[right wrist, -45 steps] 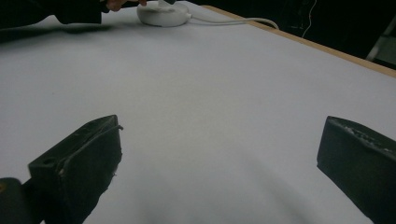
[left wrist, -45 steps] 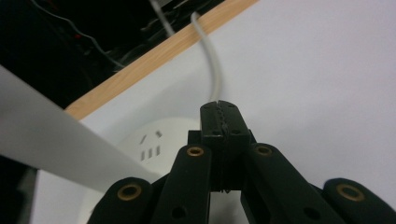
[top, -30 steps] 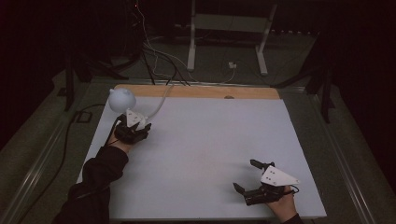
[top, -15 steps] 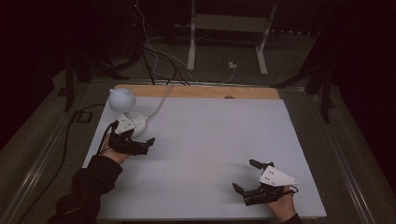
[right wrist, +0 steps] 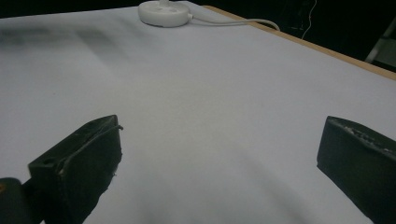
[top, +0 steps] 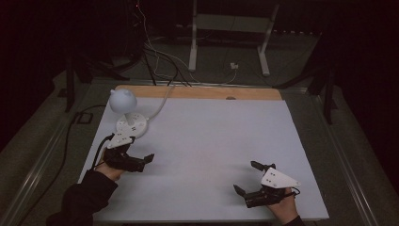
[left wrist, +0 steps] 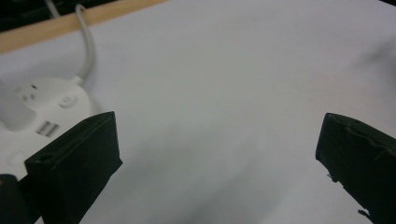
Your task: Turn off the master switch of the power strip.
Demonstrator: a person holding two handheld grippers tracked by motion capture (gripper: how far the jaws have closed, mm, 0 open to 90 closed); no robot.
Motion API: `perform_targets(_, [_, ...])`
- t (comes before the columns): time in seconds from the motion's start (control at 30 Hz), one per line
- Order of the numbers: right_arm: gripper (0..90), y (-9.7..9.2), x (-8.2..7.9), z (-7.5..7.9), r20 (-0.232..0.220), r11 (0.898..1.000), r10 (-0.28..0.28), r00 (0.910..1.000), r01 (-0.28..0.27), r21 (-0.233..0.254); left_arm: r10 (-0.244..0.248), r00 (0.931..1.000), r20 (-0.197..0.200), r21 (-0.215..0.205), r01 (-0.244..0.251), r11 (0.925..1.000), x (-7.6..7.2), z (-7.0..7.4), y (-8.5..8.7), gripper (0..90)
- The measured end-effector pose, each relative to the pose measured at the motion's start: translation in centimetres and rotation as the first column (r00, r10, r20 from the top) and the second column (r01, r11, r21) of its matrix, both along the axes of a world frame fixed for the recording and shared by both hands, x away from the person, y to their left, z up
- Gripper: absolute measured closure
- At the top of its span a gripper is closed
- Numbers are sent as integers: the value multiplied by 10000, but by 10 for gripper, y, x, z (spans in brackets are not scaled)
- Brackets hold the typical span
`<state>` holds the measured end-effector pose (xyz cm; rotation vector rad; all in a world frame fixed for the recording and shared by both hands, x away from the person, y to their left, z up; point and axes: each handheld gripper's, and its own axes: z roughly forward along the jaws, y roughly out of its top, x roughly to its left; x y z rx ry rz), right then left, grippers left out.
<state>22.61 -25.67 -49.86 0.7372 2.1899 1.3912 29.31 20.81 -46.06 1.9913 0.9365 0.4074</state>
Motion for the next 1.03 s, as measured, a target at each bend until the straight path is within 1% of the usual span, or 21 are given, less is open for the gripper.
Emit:
perform_targets(0.13, [0, 0, 0, 0, 11, 10000, 32, 10000, -32, -1, -314, 9992, -239, -233, 308, 9993, -10, -4, 1, 4])
perform_targets(0.27, [0, 1, 0, 0, -19, 10000, 49, 10000, -49, -3, -431, 9983, -391, -262, 421, 9988, -18, -9, 2, 4])
perform_targets(0.33, [0, 1, 0, 0, -26, 10000, 56, 10000, -56, -10, -524, 9975, -473, -195, 516, 9985, -22, -13, 2, 4])
perform_targets(0.4, [0, 1, 0, 0, -25, 10000, 63, 10000, -63, -5, -511, 9981, -353, -147, 506, 9986, -25, -17, 4, 4])
perform_targets(0.43, [0, 1, 0, 0, -26, 10000, 59, 10000, -59, 1, -554, 9978, -354, -152, 549, 9984, -27, -19, 5, 4])
perform_targets(0.5, [0, 1, 0, 0, -32, 10000, 64, 10000, -64, -1, -799, 9962, -338, -138, 795, 9967, -31, -23, 6, 4])
perform_targets(0.57, [0, 1, 0, 0, -42, 10000, 75, 10000, -75, -10, -901, 9955, -286, -39, 900, 9959, -34, -26, 8, 4])
perform_targets(0.67, [0, 1, 0, -1, -57, 10000, 82, 10000, -82, -17, -1152, 9928, -337, 10, 1153, 9933, -38, -34, 12, 4])
perform_targets(0.77, [0, 1, 0, -1, -77, 10000, 96, 9999, -96, -1, -1314, 9907, -350, 362, 1326, 9905, -44, -44, 15, 4])
perform_targets(0.87, [0, 1, 0, -1, -82, 10000, 96, 9999, -96, 5, -1418, 9887, -492, 672, 1449, 9872, -47, -53, 17, 4])
perform_targets(0.93, [0, 1, 0, -1, -71, 9999, 116, 9999, -116, 6, -1580, 9866, -396, 890, 1610, 9829, -48, -57, 17, 4])
perform_targets(0.97, [0, 1, 0, -1, -72, 9999, 117, 9999, -117, 6, -1575, 9869, -334, 925, 1600, 9828, -47, -58, 16, 4])
perform_targets(1.03, [0, 1, 0, -1, -69, 9999, 127, 9999, -127, 9, -1486, 9884, -313, 717, 1505, 9860, -44, -59, 16, 4])
